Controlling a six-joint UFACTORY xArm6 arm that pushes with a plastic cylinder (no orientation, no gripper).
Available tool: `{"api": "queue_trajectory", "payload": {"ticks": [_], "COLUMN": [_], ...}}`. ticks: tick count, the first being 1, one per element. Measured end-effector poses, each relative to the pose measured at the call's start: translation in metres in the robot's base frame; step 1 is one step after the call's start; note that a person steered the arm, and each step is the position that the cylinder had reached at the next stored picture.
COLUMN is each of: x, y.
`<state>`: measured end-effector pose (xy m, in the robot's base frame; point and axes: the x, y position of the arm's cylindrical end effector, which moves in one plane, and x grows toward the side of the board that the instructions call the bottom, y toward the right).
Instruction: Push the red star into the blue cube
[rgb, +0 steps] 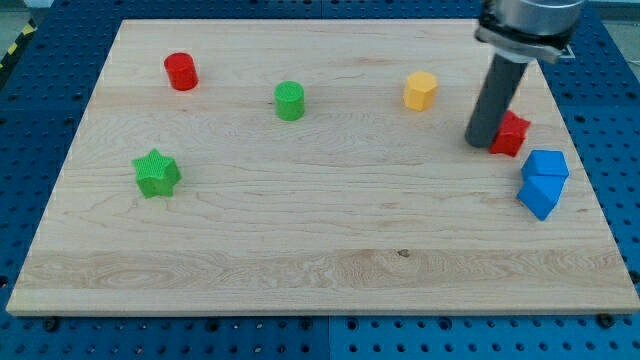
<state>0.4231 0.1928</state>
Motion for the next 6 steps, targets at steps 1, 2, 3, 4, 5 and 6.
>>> {"api": "queue_trajectory", "payload": {"ticks": [1,2,3,4,5,6], "x": [-0.008,-0.050,-0.067,-0.043,-0.031,-0.014], "y": [-0.019,-0.013,0.014,0.018,0.018,0.019]}}
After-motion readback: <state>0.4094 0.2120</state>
